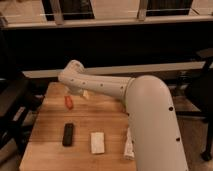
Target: Place the pepper in the ceramic bowl
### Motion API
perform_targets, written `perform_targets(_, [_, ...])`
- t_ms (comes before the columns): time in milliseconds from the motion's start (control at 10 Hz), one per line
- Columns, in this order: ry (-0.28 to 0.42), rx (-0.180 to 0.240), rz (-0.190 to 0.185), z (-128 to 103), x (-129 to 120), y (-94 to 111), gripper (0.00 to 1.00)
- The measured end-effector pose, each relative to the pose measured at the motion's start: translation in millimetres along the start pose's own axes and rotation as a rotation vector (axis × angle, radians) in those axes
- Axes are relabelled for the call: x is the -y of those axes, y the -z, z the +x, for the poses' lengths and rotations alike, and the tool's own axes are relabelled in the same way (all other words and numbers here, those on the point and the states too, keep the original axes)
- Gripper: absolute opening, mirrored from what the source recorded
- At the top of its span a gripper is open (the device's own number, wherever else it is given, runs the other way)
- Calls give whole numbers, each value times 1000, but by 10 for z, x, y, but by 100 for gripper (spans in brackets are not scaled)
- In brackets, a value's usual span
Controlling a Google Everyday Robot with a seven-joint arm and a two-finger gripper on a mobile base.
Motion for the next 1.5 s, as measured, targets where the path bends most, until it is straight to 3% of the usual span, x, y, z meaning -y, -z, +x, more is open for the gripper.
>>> perform_targets(800, [25,13,23,-95,156,-356,80])
perform_targets(1500, [47,24,24,-176,243,-506,80])
